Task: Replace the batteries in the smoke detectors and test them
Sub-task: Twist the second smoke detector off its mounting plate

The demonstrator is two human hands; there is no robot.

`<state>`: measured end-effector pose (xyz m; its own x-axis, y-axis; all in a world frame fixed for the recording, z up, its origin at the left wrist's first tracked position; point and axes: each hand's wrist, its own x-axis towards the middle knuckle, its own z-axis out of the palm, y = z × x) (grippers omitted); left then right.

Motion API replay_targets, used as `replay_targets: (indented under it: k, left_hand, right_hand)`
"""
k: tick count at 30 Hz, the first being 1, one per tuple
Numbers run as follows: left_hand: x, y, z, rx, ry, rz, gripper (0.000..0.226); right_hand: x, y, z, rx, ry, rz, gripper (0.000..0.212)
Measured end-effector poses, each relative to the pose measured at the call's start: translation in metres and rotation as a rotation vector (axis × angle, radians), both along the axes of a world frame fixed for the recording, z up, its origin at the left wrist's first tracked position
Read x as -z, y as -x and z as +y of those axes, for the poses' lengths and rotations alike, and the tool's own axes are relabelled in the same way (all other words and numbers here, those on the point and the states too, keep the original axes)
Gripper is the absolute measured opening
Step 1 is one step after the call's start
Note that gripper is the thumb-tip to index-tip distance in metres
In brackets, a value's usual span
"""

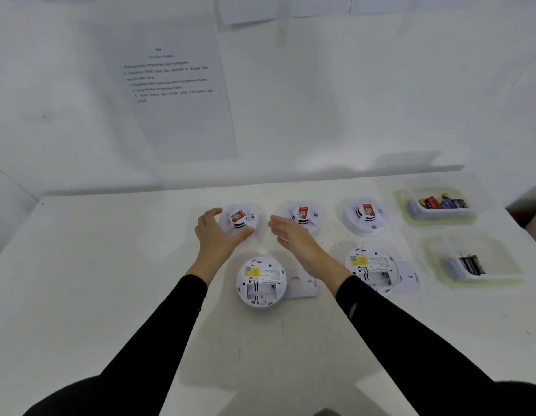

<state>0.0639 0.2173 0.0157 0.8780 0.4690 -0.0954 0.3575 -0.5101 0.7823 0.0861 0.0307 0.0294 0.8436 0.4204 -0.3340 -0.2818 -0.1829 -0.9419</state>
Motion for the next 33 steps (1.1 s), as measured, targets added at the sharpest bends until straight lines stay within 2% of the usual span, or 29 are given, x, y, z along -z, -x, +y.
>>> replay_targets:
  k: [2, 4, 7, 9, 12, 15, 19, 22, 24, 26, 29, 33]
  left_hand:
    - [0.002, -0.012, 0.001, 0.059, -0.040, 0.065, 0.105]
    - [0.007, -0.021, 0.005, 0.099, -0.019, 0.078, 0.115]
    - [0.011, -0.026, 0.009, 0.129, 0.003, 0.084, 0.120]
    - [0.007, -0.022, 0.008, 0.120, 0.043, 0.051, 0.115]
    - [-0.015, -0.007, -0.005, 0.110, 0.279, -0.026, 0.097]
    - [-0.043, 0.013, -0.026, 0.266, 0.552, -0.050, 0.077]
    - [-0.059, 0.036, -0.068, 0.435, 1.154, -0.090, 0.078]
    - [-0.064, 0.052, -0.106, 0.486, 1.493, -0.083, 0.084]
    - [-0.064, 0.063, -0.130, 0.453, 1.642, -0.088, 0.083]
    - [-0.063, 0.069, -0.151, 0.388, 1.706, -0.093, 0.079]
    - [-0.071, 0.069, -0.184, 0.312, 1.657, -0.066, 0.069]
    - [-0.079, 0.066, -0.221, 0.296, 1.609, -0.029, 0.074]
  right_hand:
    - [-0.008, -0.010, 0.017, 0.032, -0.083, 0.147, 0.046]
    - [-0.012, -0.014, 0.026, 0.042, -0.117, 0.210, 0.049]
    - [-0.014, -0.018, 0.030, 0.073, -0.145, 0.241, 0.054]
    - [-0.017, -0.017, 0.026, 0.091, -0.151, 0.192, 0.050]
    - [-0.028, -0.008, 0.010, 0.112, -0.195, -0.001, 0.040]
    - [-0.050, 0.016, -0.014, 0.087, -0.209, -0.267, 0.040]
    - [-0.073, 0.047, -0.050, -0.014, -0.062, -0.658, 0.048]
    - [-0.073, 0.062, -0.076, 0.021, -0.014, -0.715, 0.049]
    - [-0.070, 0.068, -0.096, 0.106, 0.037, -0.741, 0.055]
    - [-0.066, 0.071, -0.115, 0.172, 0.151, -0.800, 0.062]
    - [-0.063, 0.077, -0.143, 0.188, 0.294, -0.839, 0.068]
    - [-0.068, 0.083, -0.177, 0.200, 0.331, -0.851, 0.067]
